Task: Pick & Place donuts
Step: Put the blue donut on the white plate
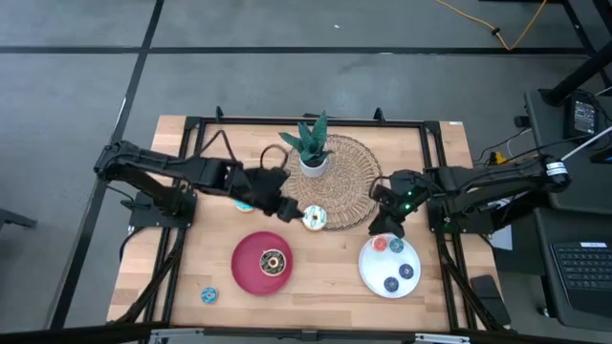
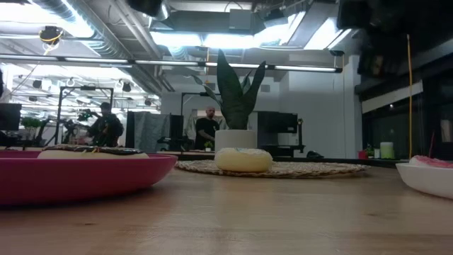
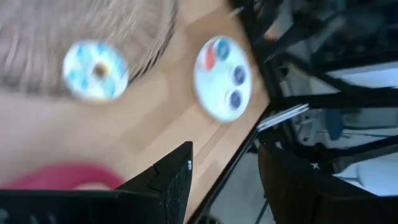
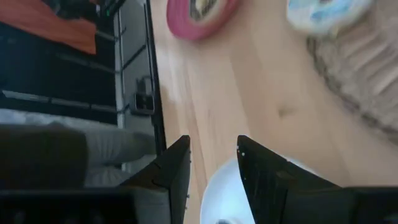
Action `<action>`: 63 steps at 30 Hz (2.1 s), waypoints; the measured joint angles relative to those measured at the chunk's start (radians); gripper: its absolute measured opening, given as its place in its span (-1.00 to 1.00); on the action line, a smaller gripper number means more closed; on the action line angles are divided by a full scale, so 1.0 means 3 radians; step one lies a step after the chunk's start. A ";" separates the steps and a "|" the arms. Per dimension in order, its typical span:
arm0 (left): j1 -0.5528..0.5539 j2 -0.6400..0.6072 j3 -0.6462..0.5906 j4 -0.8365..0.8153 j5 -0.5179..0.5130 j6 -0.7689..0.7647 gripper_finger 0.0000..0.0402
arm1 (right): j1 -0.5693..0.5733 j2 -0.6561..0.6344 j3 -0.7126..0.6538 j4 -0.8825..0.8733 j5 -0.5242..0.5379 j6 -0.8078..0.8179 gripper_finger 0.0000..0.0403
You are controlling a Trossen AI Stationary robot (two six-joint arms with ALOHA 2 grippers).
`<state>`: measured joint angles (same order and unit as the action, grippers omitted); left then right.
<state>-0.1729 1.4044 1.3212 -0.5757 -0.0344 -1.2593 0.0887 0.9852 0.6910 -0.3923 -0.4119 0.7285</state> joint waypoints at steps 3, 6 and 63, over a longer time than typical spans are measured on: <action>-0.0222 0.0000 0.0000 -0.0196 -0.0116 -0.0245 -0.14 | 0.0001 0.0000 0.0080 0.0000 0.0156 -0.0038 -0.33; -0.0457 0.0000 0.0000 -0.0358 -0.0248 -0.0459 -0.14 | 0.0000 0.0000 0.0109 0.0027 0.0262 -0.0095 -0.33; -0.3040 0.1060 -0.0020 -0.1680 -0.0395 -0.2934 -0.14 | 0.0000 0.0001 0.0110 0.0046 0.0262 -0.0098 -0.33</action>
<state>-1.0849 1.7224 1.3151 -1.0798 -0.1529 -2.1396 0.0887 0.9855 0.7238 -0.3784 -0.3332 0.6990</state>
